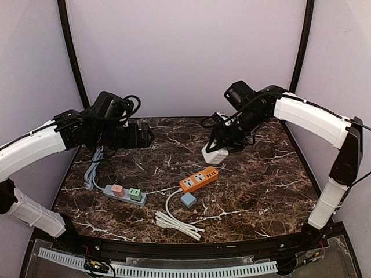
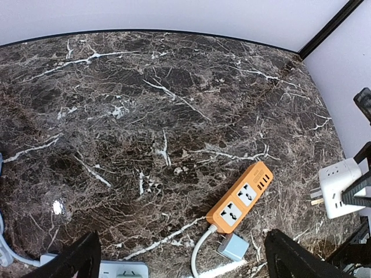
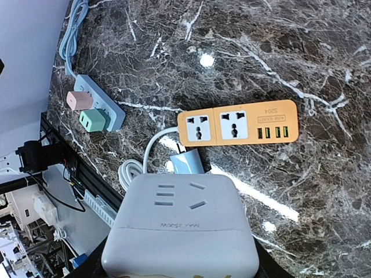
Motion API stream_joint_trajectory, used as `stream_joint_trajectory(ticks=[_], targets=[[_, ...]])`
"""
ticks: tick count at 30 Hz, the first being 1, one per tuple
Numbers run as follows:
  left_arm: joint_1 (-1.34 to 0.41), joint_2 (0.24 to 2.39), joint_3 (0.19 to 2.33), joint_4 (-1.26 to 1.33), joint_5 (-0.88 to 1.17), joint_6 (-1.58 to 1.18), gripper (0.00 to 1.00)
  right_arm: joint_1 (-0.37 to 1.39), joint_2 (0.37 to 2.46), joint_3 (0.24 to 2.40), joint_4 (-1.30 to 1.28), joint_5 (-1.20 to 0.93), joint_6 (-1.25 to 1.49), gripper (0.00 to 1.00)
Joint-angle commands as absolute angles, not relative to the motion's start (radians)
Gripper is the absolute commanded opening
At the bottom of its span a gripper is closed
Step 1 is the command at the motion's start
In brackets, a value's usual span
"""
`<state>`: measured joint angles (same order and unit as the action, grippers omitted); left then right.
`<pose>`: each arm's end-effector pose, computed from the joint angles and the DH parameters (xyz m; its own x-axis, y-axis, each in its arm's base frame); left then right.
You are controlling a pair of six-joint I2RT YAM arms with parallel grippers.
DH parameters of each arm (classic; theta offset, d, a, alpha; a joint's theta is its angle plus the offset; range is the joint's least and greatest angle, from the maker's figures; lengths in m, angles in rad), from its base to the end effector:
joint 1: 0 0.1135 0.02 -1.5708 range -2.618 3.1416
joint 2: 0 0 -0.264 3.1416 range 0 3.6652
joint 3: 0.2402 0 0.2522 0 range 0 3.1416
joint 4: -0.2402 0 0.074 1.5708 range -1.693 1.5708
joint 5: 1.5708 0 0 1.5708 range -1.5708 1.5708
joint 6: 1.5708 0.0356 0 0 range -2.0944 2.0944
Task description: Insert the plug
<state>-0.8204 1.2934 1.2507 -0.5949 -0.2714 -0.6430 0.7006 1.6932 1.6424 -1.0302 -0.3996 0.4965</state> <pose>0.1993 -0.1998 0.3524 -0.6593 -0.1399 -0.7387 0.2030 0.9129 -0.3541 0.2588 0.2363 0.3288 -0.9427 -0.2209 -0.2501 -0.3239 0.7864 0.5260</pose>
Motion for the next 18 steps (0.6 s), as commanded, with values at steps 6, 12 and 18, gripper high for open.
stream_joint_trajectory(ticks=[6, 12, 18], targets=[[-0.784, 1.351, 1.377, -0.770, -0.252, -0.472, 0.99, 0.779, 1.858, 1.838, -1.101, -0.329, 0.501, 0.00], [-0.770, 1.370, 1.415, -0.818, -0.235, -0.386, 0.99, 0.835, 1.968, 1.957, -1.159, -0.286, 0.512, 0.00], [-0.742, 1.368, 1.408, -0.833, -0.208, -0.352, 0.99, 0.866, 2.029, 2.002, -1.201, -0.226, 0.535, 0.00]])
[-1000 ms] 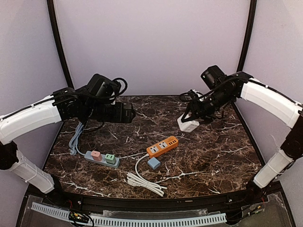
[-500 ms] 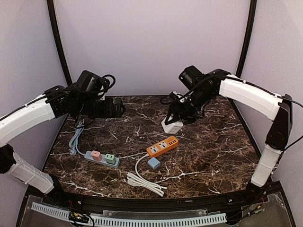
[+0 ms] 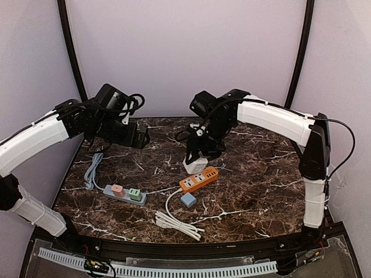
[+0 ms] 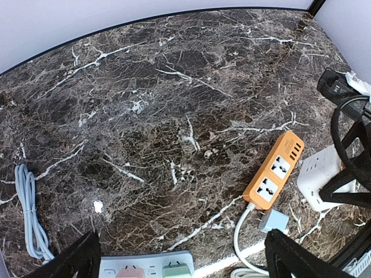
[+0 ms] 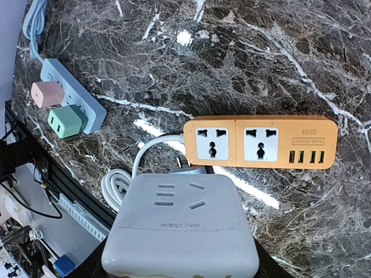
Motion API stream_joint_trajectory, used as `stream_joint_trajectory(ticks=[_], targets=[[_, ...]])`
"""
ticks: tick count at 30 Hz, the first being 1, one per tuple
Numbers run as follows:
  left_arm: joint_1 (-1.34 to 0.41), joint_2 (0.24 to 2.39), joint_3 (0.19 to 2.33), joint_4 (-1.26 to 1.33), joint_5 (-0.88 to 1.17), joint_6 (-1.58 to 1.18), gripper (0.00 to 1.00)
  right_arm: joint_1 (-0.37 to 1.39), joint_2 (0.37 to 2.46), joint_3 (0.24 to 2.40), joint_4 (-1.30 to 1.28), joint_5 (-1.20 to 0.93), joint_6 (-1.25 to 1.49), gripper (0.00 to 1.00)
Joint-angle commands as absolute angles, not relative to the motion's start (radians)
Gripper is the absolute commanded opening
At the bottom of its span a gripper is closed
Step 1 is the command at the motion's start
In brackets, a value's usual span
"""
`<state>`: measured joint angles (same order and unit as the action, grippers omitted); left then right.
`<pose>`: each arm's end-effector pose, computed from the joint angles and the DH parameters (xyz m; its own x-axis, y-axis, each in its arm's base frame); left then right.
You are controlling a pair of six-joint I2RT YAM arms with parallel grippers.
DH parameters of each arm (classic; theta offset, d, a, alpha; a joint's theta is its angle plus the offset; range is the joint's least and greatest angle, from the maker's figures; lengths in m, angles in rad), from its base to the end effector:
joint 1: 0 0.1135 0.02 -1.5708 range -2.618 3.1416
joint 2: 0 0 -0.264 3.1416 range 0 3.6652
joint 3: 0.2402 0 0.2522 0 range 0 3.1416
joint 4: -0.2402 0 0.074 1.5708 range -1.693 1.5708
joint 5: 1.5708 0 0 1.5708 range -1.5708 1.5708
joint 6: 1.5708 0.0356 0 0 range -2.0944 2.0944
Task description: Insert the plug
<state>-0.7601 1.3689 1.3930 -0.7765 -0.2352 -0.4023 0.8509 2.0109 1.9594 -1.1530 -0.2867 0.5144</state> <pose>0.2158 -0.1937 0.3638 -0.6698 0.1114 -0.7341 0.3092 0.9408 -0.1393 0.2686 0.3216 0.2987 -0.9236 -0.3375 -0.1819 -0.3831 0.8297 0.4061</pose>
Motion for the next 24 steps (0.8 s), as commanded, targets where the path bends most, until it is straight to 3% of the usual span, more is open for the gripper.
stream_joint_trajectory(ticks=[1, 24], targets=[[-0.738, 1.364, 1.404, -0.825, -0.202, -0.352, 0.99, 0.865, 2.032, 2.001, -1.203, -0.214, 0.530, 0.00], [-0.735, 1.296, 1.307, -0.737, -0.149, -0.448, 0.99, 0.860, 2.138, 2.022, -1.236, -0.062, 0.220, 0.00]])
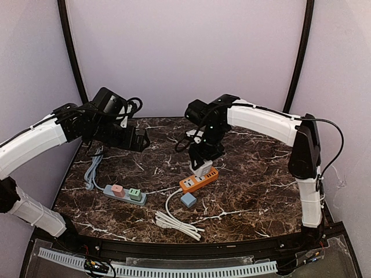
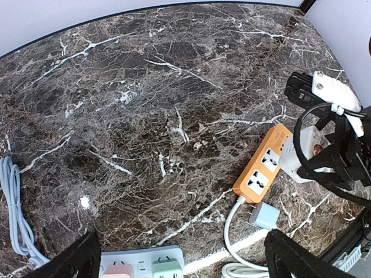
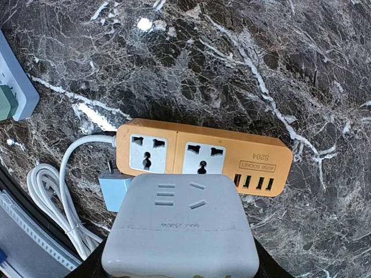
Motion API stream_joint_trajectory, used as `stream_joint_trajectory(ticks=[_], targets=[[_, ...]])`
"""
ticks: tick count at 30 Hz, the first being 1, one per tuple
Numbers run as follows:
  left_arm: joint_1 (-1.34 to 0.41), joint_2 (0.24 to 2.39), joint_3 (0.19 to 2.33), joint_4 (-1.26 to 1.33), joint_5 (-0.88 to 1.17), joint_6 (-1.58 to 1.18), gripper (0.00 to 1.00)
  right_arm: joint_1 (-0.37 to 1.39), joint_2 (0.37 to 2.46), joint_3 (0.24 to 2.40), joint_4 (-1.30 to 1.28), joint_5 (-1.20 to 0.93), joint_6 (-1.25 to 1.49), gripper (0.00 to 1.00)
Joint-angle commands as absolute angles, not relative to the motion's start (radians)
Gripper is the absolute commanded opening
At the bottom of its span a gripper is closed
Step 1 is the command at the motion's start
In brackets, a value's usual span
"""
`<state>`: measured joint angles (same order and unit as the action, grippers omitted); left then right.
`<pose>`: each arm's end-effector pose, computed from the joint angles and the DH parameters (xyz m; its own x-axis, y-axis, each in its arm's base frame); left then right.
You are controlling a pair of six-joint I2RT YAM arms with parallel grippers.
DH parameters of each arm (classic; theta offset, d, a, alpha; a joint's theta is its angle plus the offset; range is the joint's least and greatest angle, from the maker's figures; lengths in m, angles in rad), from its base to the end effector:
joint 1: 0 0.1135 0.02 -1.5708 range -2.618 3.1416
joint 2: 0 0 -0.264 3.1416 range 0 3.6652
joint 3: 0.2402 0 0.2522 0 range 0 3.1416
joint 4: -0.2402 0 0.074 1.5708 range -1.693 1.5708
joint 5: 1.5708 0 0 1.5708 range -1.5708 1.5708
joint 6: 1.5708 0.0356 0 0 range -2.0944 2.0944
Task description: Insert the plug
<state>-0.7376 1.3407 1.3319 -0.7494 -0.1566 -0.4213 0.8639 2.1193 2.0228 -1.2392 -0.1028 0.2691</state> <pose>0.2143 -0.1872 0.3533 -0.7018 0.0919 -0.7064 0.3216 0.9257 -0.1991 0.2783 0.3314 0.2685 -0.8141 -0.5459 -0.1980 -0.5762 0.8019 0.1581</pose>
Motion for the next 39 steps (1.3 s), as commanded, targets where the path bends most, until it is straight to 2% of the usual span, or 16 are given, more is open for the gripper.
stream_joint_trajectory(ticks=[1, 39], targets=[[-0.734, 1.295, 1.303, -0.736, -0.149, -0.455, 0.99, 0.859, 2.143, 2.022, -1.234, -0.058, 0.214, 0.00], [-0.735, 1.289, 1.298, -0.733, -0.150, -0.484, 0.99, 0.840, 2.228, 2.029, -1.215, -0.055, 0.166, 0.00]])
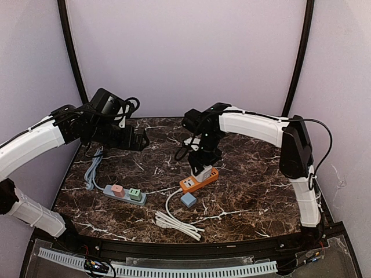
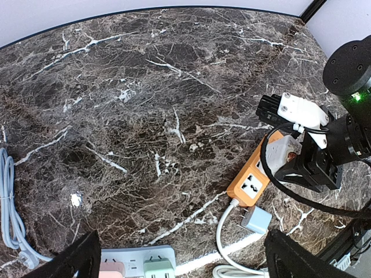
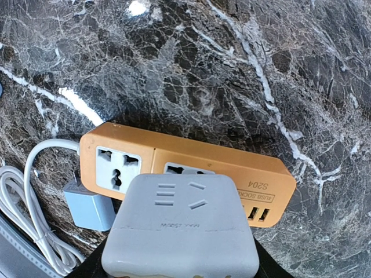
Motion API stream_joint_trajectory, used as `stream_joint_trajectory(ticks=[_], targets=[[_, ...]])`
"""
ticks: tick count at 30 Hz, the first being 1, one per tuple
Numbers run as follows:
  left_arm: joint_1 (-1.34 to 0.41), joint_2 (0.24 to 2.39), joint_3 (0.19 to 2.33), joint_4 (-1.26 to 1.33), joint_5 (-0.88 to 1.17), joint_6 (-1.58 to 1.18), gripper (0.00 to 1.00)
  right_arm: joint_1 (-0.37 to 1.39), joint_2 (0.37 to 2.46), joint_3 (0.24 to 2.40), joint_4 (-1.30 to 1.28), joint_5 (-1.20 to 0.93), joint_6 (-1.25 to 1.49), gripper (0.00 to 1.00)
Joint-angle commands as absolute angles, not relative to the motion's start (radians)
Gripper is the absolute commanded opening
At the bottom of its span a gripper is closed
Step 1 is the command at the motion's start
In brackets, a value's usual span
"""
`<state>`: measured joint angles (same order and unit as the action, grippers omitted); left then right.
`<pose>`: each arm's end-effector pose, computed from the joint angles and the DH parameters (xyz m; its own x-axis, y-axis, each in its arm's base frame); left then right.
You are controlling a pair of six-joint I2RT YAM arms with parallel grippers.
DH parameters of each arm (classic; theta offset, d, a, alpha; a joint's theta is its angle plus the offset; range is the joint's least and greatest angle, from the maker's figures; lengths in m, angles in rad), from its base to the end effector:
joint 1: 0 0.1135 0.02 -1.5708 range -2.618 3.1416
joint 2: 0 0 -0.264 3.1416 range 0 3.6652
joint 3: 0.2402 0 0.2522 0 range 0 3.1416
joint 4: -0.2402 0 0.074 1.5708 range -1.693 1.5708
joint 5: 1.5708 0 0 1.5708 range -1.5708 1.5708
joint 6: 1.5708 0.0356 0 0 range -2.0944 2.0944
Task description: Insert the plug
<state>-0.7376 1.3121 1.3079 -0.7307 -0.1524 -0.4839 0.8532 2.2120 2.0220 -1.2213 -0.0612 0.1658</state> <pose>0.2099 -0.1834 0.3545 -0.7097 0.0236 -0.7041 0.2838 0.9244 -0.2551 0.2924 0.3383 0.2296 -0.7655 -0.6265 -0.1467 -0.6408 0.7629 0.0858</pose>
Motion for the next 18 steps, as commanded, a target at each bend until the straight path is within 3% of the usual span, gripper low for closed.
stream_joint_trajectory(ticks=[1, 18], targets=[[-0.734, 1.290, 1.298, -0.734, -0.149, -0.484, 0.99, 0.838, 2.228, 2.031, -1.216, -0.056, 0.166, 0.00], [-0.735, 1.292, 1.295, -0.730, -0.152, -0.481, 0.99, 0.827, 2.247, 2.047, -1.221, -0.122, 0.178, 0.00]])
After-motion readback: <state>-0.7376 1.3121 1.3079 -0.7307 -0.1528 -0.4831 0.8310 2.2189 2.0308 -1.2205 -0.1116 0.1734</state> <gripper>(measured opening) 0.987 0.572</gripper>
